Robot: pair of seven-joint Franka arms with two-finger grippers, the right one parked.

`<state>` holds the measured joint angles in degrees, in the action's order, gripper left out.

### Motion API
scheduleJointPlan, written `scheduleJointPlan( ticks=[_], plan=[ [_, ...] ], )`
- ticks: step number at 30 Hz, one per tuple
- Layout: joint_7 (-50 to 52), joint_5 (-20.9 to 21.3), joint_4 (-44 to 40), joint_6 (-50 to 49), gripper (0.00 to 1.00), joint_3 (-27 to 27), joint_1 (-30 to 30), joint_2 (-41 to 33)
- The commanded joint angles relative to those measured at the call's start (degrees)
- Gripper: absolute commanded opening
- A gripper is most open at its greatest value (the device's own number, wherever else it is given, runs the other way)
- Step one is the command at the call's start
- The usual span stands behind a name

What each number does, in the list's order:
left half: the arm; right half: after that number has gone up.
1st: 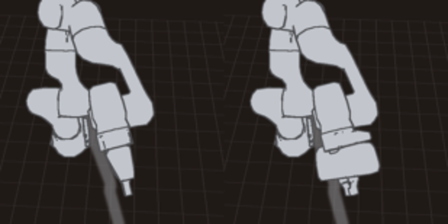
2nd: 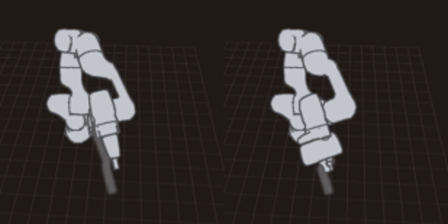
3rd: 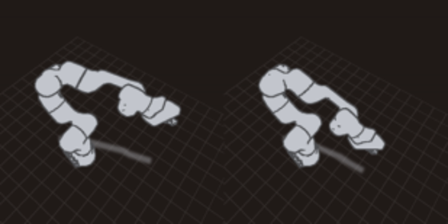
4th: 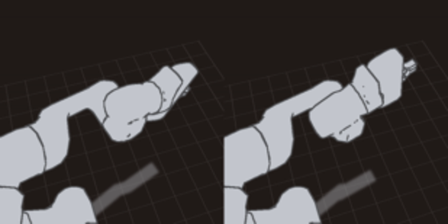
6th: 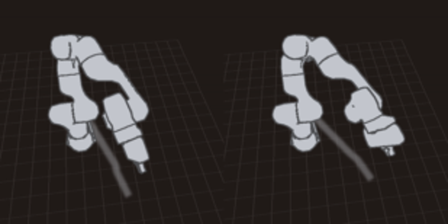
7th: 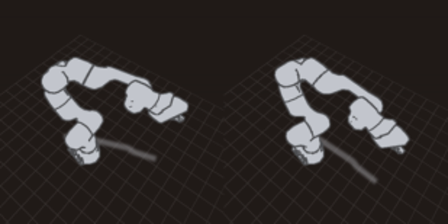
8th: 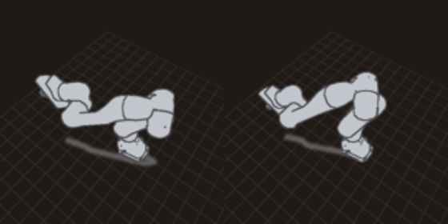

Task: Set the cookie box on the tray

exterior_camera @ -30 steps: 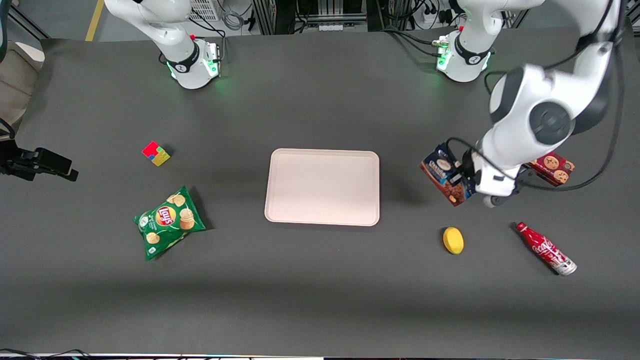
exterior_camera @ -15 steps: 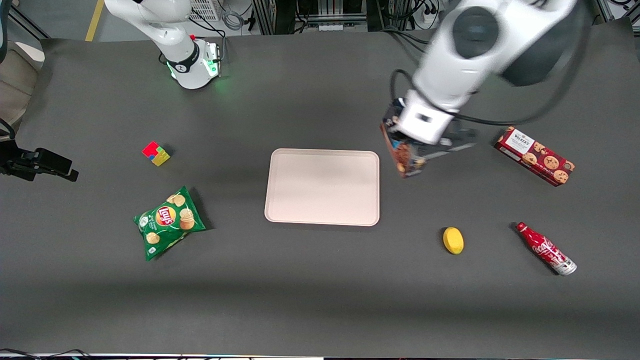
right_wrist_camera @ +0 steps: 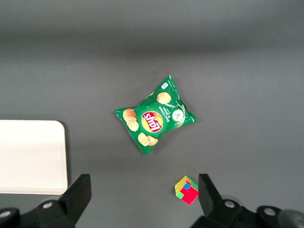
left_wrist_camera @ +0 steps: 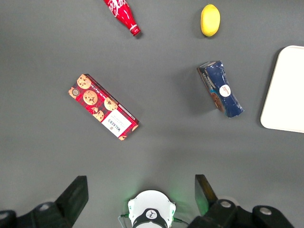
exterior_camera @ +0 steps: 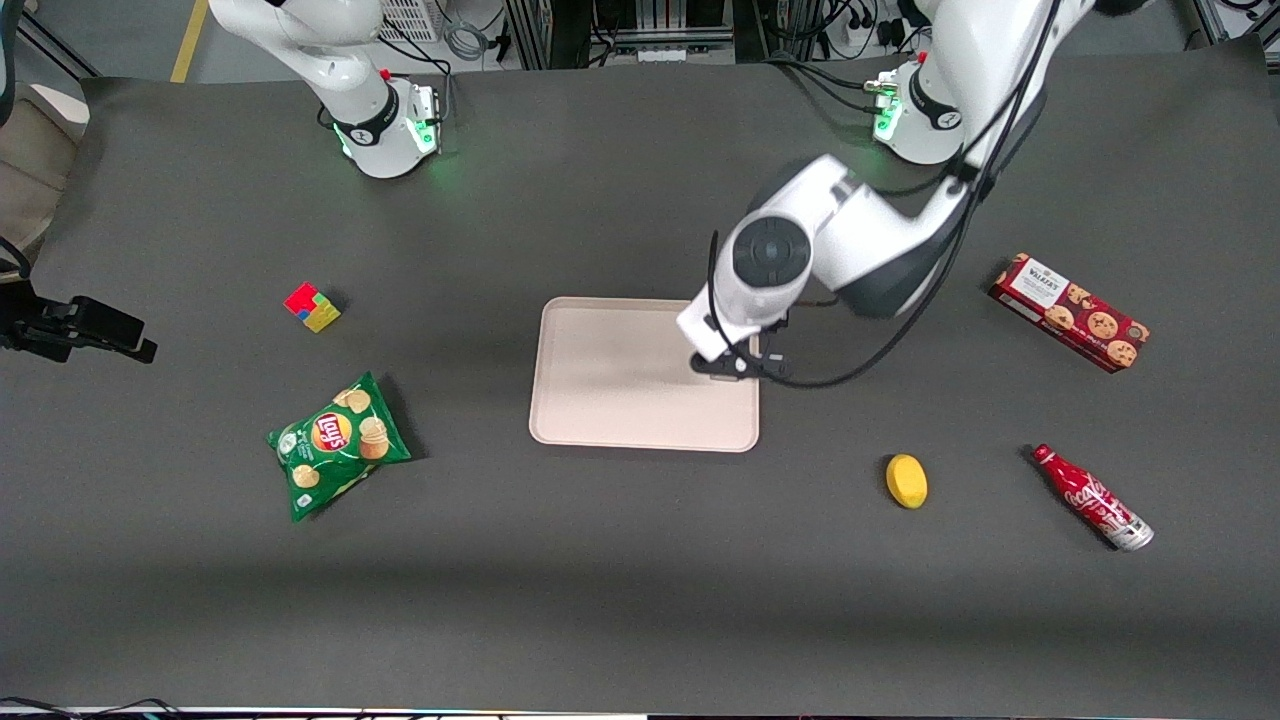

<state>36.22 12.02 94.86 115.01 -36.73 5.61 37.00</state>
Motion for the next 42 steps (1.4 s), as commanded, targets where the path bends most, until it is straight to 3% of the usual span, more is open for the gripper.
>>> scheduleJointPlan(
  ticks=[1, 10, 11, 16, 17, 24, 33, 42],
  plan=[
    [-0.8, 3.3, -0.6, 0.2, 0.07, -0.2, 0.1, 0.2],
    [-0.5, 4.2, -0.5, 3.4, 0.11, 1.2, -0.1, 1.7],
    [-0.5, 4.2, -0.5, 3.5, 0.19, 1.2, -0.1, 1.8],
    [-0.4, 4.2, -0.5, 3.9, 0.92, 1.2, -0.1, 1.9],
    [-0.4, 4.2, -0.5, 4.0, 1.00, 1.2, -0.1, 1.9],
    [-0.3, 4.2, -0.6, 1.8, 1.00, 1.3, -0.2, 0.8],
    [5.3, 2.9, -4.5, -9.4, 1.00, 0.9, -0.7, -6.7],
    [5.1, -3.5, -6.9, -23.7, 1.00, 1.4, -3.0, -19.8]
  ],
)
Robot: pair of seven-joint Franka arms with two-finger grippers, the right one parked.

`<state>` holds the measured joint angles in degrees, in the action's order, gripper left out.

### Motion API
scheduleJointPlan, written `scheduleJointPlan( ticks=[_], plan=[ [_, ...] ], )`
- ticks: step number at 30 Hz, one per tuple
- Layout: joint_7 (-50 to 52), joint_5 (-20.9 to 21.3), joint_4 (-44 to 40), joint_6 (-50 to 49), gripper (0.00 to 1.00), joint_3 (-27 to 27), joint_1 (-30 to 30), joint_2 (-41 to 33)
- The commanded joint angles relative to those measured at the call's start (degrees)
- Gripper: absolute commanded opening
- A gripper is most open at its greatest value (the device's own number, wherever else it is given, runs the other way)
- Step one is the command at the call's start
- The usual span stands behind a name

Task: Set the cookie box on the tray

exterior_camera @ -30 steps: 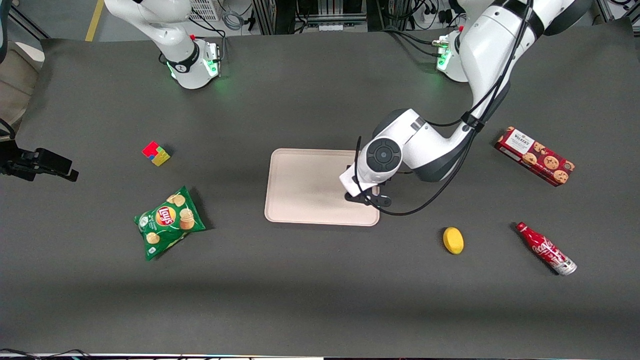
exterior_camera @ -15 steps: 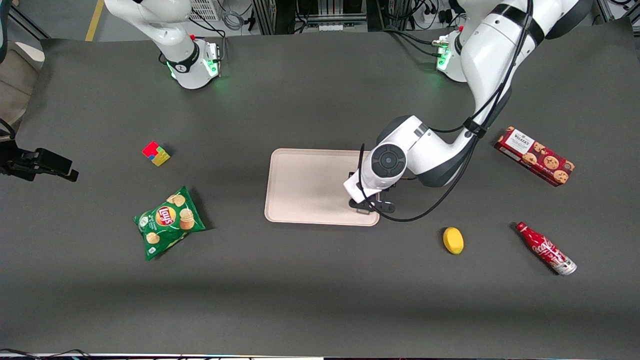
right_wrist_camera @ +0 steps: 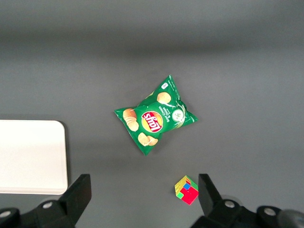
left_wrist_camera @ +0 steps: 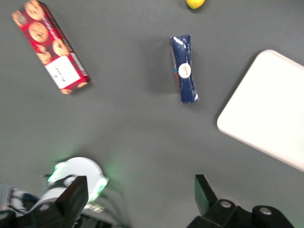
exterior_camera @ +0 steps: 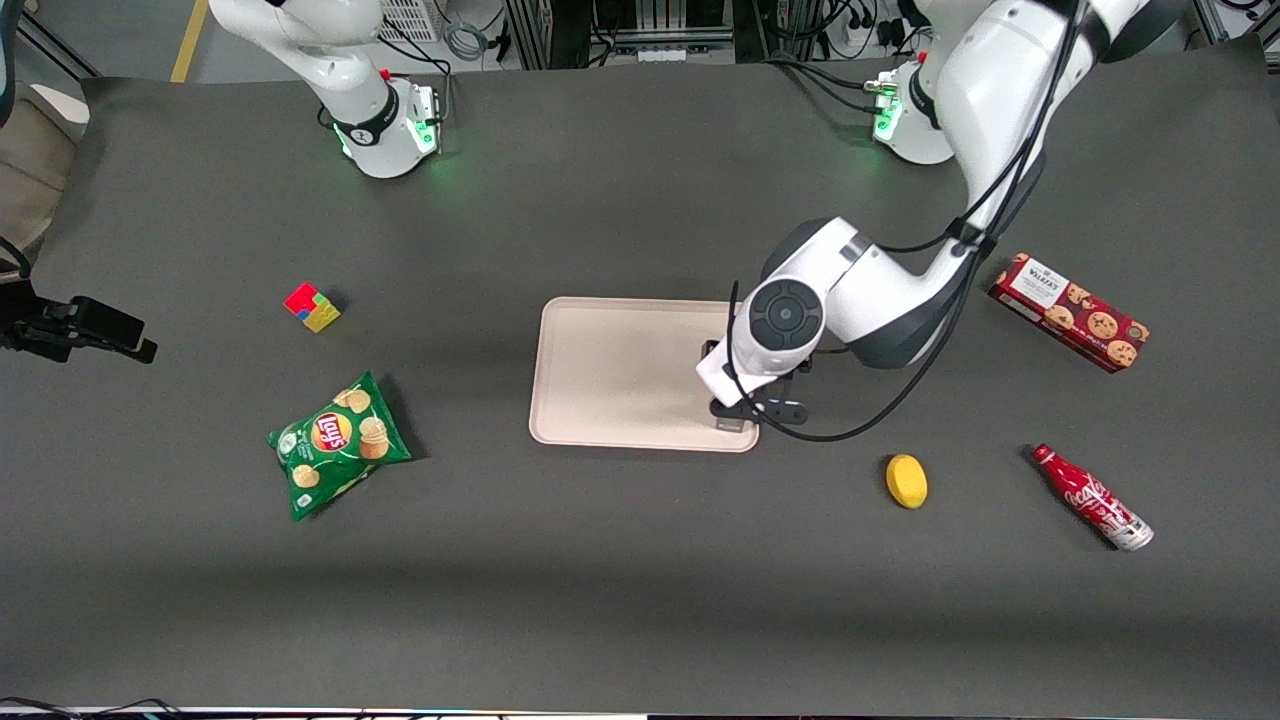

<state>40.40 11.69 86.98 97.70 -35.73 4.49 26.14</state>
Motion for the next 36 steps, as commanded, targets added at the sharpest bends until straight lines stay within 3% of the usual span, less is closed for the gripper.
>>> scheduleJointPlan(
  ticks=[1, 9, 15, 21, 30, 36],
  plan=[
    [0.8, -4.1, 1.0, -7.9, 1.00, 0.6, -2.4, -10.9],
    [-2.3, -12.1, 1.1, -17.3, 1.00, 14.3, -2.3, -26.7],
    [-20.2, -12.6, 1.8, -25.6, 1.00, 26.2, -2.0, -35.2],
    [-35.6, -11.8, 7.5, -25.2, 1.00, 34.7, -2.0, -40.7],
    [-39.3, -10.5, 22.8, -12.3, 1.00, 37.8, -2.3, -47.9],
    [-39.3, -10.3, 23.6, -10.7, 1.00, 37.8, -2.6, -47.7]
  ],
)
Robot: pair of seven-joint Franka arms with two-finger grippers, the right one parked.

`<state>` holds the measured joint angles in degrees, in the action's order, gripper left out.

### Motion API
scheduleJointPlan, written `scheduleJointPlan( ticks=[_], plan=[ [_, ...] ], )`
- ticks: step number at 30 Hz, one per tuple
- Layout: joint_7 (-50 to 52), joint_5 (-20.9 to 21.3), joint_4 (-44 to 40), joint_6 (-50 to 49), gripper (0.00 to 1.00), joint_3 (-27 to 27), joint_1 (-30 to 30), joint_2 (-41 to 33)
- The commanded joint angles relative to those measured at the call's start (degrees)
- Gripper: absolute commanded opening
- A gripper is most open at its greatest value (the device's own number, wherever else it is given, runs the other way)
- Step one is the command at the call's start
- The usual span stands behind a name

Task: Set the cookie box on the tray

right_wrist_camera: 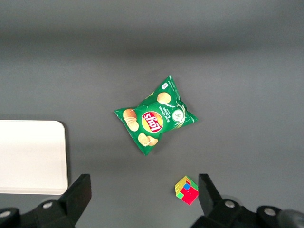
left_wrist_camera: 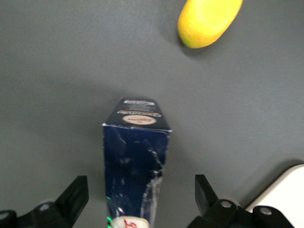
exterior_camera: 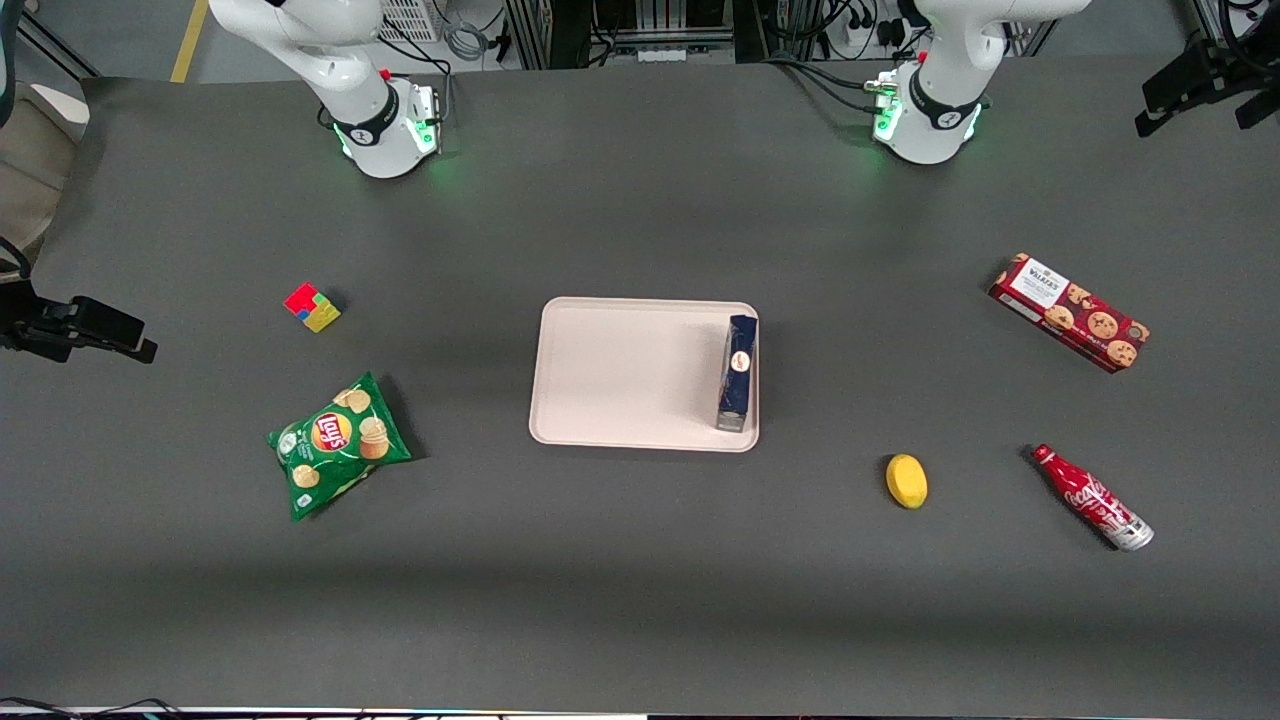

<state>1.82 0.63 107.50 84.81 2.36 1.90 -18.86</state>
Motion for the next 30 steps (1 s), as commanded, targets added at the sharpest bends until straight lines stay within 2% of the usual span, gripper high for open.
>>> scheduleJointPlan(
  ticks=[1, 7, 30],
  plan=[
    [-0.8, 0.8, 2.7, 2.2, 1.00, -0.3, 0.1, -2.4],
    [-0.9, 0.8, -0.5, 0.6, 1.00, -0.3, 0.2, -0.7],
    [0.0, 0.7, -1.4, -2.0, 1.00, -0.3, -0.3, -0.8]
  ],
)
